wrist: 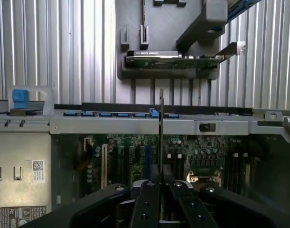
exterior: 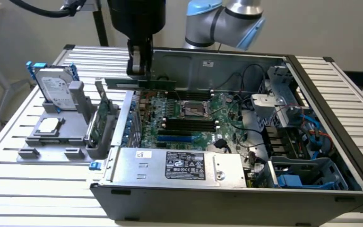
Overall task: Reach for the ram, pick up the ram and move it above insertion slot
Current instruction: 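Pick up the ram and move it above insertion slot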
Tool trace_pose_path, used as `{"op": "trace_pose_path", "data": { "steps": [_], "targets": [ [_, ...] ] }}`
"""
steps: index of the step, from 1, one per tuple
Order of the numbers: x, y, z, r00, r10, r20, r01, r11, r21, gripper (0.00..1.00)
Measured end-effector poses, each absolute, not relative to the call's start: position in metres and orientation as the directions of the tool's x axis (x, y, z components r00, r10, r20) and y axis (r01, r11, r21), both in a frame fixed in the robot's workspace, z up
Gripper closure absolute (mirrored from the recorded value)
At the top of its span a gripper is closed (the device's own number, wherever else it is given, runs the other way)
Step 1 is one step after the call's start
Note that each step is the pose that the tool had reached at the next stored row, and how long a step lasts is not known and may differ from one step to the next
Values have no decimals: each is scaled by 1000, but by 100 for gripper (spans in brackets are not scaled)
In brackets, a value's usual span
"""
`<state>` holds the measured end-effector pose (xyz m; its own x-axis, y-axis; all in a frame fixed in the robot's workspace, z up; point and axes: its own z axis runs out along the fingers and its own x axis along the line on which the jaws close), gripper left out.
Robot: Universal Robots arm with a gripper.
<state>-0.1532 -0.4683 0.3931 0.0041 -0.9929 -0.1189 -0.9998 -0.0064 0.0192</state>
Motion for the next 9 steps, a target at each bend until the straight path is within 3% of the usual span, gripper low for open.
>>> {"op": "trace_pose_path", "data": {
  "steps": [9],
  "targets": [
    [-119,-453,390,4,-993,-119,-1000,-6,19,87]
  ]
}}
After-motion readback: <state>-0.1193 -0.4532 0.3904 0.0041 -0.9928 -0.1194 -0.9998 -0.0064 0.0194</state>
